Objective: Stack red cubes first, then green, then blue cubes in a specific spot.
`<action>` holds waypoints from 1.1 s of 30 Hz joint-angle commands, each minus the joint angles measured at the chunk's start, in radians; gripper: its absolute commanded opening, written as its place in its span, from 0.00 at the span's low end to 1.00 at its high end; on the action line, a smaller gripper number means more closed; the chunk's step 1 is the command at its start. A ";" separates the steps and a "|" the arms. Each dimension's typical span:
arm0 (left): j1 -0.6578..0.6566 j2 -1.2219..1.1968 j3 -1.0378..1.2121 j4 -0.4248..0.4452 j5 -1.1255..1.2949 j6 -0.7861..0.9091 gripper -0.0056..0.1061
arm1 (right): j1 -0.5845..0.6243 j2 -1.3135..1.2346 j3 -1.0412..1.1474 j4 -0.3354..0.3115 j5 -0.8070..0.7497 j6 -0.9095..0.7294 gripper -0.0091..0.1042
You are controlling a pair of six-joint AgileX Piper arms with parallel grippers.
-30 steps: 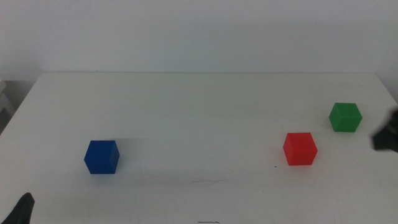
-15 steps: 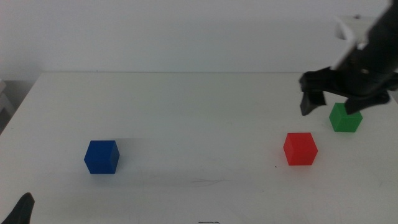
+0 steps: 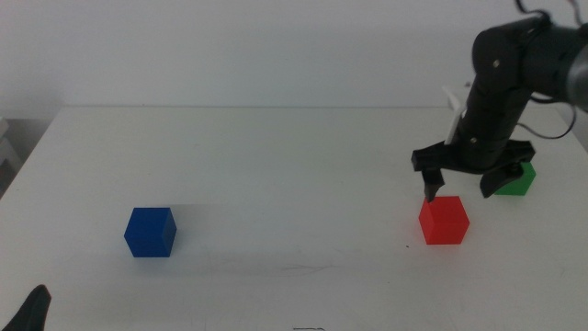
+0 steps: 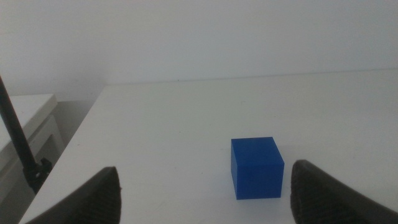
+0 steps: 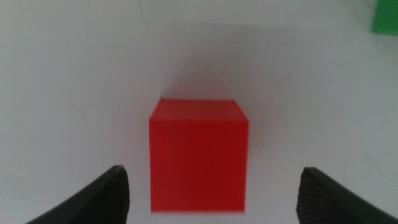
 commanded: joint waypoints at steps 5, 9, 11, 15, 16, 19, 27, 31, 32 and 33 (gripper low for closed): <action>-0.003 -0.020 -0.004 -0.007 -0.079 -0.002 0.89 | -0.011 0.008 -0.031 -0.012 -0.056 -0.012 0.82; -0.003 -0.020 -0.004 -0.007 -0.079 -0.002 0.89 | -0.011 0.036 -0.030 0.004 -0.057 -0.012 0.78; -0.003 -0.020 -0.004 -0.007 -0.079 -0.002 0.89 | -0.011 0.046 -0.028 0.018 -0.056 -0.012 0.75; -0.003 -0.020 -0.004 -0.007 -0.079 -0.002 0.89 | -0.011 0.064 -0.026 0.057 -0.037 -0.012 0.66; -0.003 -0.020 -0.004 -0.007 -0.079 -0.002 0.89 | -0.011 0.067 -0.026 0.067 -0.036 -0.012 0.62; -0.003 -0.020 -0.004 -0.007 -0.079 -0.002 0.89 | -0.011 0.076 -0.026 0.085 -0.027 -0.012 0.47; -0.003 -0.020 -0.004 -0.007 -0.079 -0.002 0.89 | 0.029 0.047 -0.095 0.019 0.068 0.029 0.07; -0.003 -0.020 -0.004 -0.007 -0.079 -0.002 0.89 | 0.112 0.046 -0.215 -0.015 0.167 0.110 0.07; -0.003 -0.020 -0.004 -0.007 -0.079 -0.002 0.89 | 0.139 0.052 -0.238 -0.020 0.173 0.126 0.07; -0.003 -0.020 -0.004 -0.007 -0.079 -0.002 0.89 | 0.165 0.058 -0.256 -0.022 0.174 0.140 0.07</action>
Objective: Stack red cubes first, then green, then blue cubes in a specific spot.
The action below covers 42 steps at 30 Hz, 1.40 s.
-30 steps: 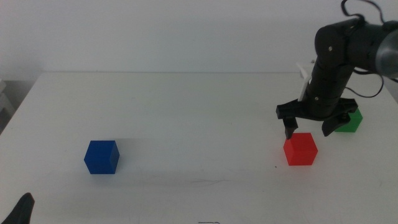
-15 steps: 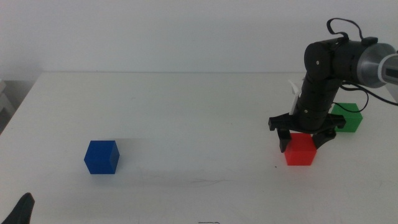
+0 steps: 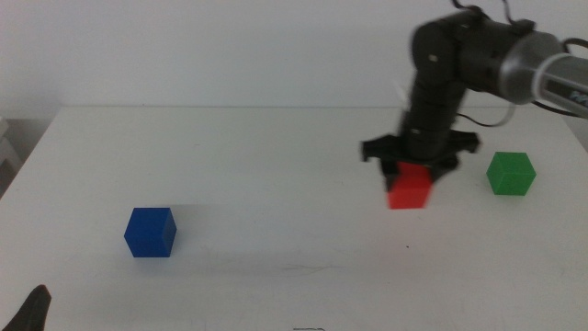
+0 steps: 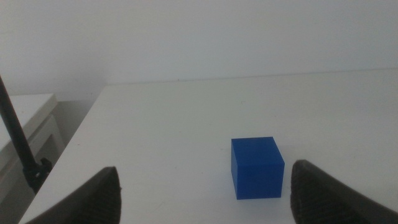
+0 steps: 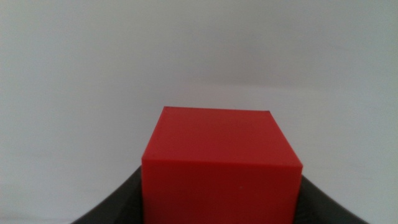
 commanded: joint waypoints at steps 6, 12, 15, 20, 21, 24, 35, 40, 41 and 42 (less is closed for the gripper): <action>-0.003 -0.020 -0.004 -0.007 -0.079 -0.002 0.89 | 0.150 0.021 -0.140 0.043 0.088 0.107 0.07; -0.003 -0.020 -0.004 -0.007 -0.079 -0.002 0.89 | 0.213 0.058 -0.159 0.066 0.084 0.168 0.07; -0.003 -0.020 -0.004 -0.007 -0.079 -0.002 0.89 | 0.231 0.069 -0.159 0.071 0.080 0.210 0.07; -0.003 -0.020 -0.004 -0.007 -0.079 -0.002 0.89 | 0.241 0.090 -0.159 0.097 0.015 0.236 0.07; -0.003 -0.020 -0.004 -0.007 -0.079 -0.002 0.89 | 0.242 0.093 -0.159 0.100 0.002 0.238 0.07; -0.003 -0.020 -0.004 -0.007 -0.079 -0.002 0.89 | 0.251 0.100 -0.159 0.098 -0.019 0.246 0.07; -0.003 -0.020 -0.004 -0.007 -0.079 -0.002 0.89 | 0.265 0.139 -0.159 0.095 -0.021 0.248 0.08; -0.003 -0.020 -0.004 -0.007 -0.079 -0.002 0.89 | 0.265 0.142 -0.159 0.102 -0.056 0.248 0.71; -0.003 -0.020 -0.004 -0.007 -0.079 -0.002 0.89 | 0.265 0.140 -0.159 0.102 -0.055 0.248 0.76; -0.003 -0.020 -0.004 -0.007 -0.079 -0.002 0.89 | 0.265 0.137 -0.159 0.102 -0.052 0.247 0.83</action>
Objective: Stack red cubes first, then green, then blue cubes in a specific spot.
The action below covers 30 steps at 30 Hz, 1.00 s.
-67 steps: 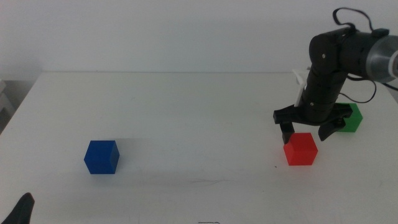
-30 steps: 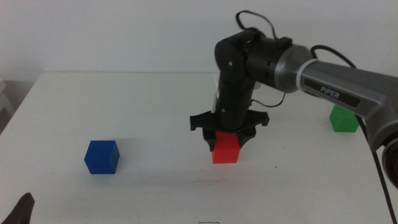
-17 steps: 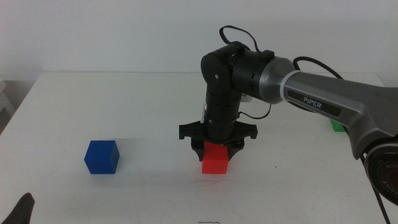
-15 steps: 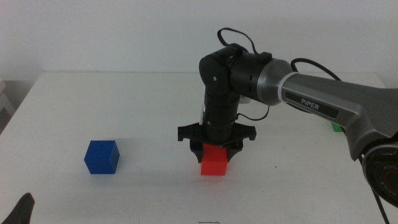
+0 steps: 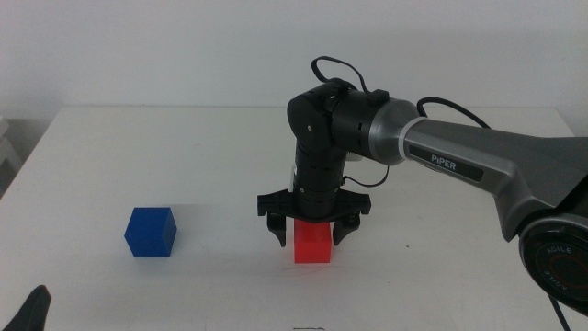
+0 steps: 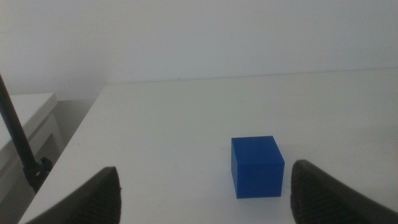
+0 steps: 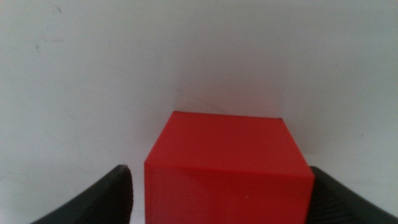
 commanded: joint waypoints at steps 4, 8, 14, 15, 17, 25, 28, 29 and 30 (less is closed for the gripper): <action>-0.003 -0.020 -0.004 -0.007 -0.082 -0.002 0.89 | 0.004 -0.123 -0.029 -0.021 0.007 -0.024 0.91; -0.003 -0.020 -0.004 -0.007 -0.082 -0.002 0.89 | 0.001 -0.264 -0.045 -0.076 0.000 -0.082 0.91; -0.003 -0.020 -0.004 -0.007 -0.082 -0.002 0.89 | -0.085 -0.448 -0.051 -0.282 0.048 -0.137 0.91; -0.003 -0.020 -0.004 -0.007 -0.082 -0.002 0.89 | -0.104 -0.470 -0.051 -0.302 0.062 -0.158 0.91; -0.003 -0.020 -0.004 -0.007 -0.082 -0.002 0.89 | -0.169 -0.505 -0.051 -0.322 0.088 -0.210 0.91; -0.003 -0.020 -0.004 -0.007 -0.082 -0.002 0.89 | -0.503 -0.499 -0.051 -0.185 0.076 -0.388 0.91; -0.003 -0.020 -0.004 -0.007 -0.082 -0.002 0.89 | -0.615 -0.459 -0.051 -0.109 0.034 -0.444 0.91; -0.003 -0.020 -0.004 -0.007 -0.082 -0.002 0.89 | -0.644 -0.444 -0.051 -0.089 0.019 -0.468 0.91; -0.003 -0.020 -0.004 -0.007 -0.082 -0.002 0.89 | -0.669 -0.427 -0.051 -0.076 0.006 -0.487 0.91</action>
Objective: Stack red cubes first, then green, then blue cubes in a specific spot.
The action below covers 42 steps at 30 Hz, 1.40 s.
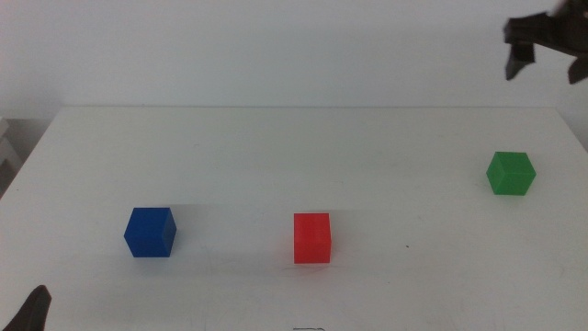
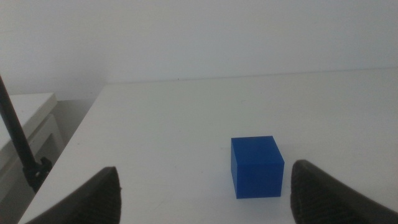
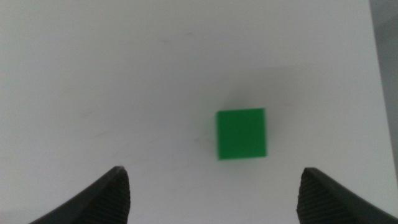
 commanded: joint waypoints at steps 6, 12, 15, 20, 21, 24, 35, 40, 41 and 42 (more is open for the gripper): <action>-0.003 -0.020 -0.004 -0.007 -0.082 -0.002 0.89 | -0.099 0.079 -0.027 0.037 -0.105 -0.100 0.91; -0.003 -0.020 -0.004 -0.007 -0.082 -0.002 0.89 | -0.099 0.182 -0.028 0.034 -0.136 -0.115 0.91; -0.003 -0.020 -0.004 -0.007 -0.082 -0.002 0.89 | -0.099 0.220 -0.028 0.035 -0.142 -0.116 0.91; -0.003 -0.020 -0.004 -0.007 -0.082 -0.002 0.89 | -0.099 0.270 -0.028 0.027 -0.167 -0.116 0.91; -0.003 -0.020 -0.004 -0.007 -0.082 -0.002 0.89 | -0.099 0.278 -0.028 0.025 -0.170 -0.116 0.91; -0.003 -0.020 -0.004 -0.007 -0.082 -0.002 0.89 | -0.099 0.295 -0.028 0.023 -0.172 -0.116 0.91; -0.003 -0.020 -0.004 -0.007 -0.082 -0.002 0.89 | -0.099 0.339 -0.028 0.016 -0.193 -0.116 0.91; -0.003 -0.020 -0.004 -0.007 -0.082 -0.002 0.89 | -0.099 0.357 -0.028 0.016 -0.192 -0.116 0.87; -0.003 -0.020 -0.004 -0.007 -0.082 -0.002 0.89 | -0.099 0.357 -0.028 0.016 -0.191 -0.116 0.84; -0.003 -0.020 -0.004 -0.007 -0.082 -0.002 0.89 | -0.099 0.357 -0.028 0.011 -0.191 -0.116 0.62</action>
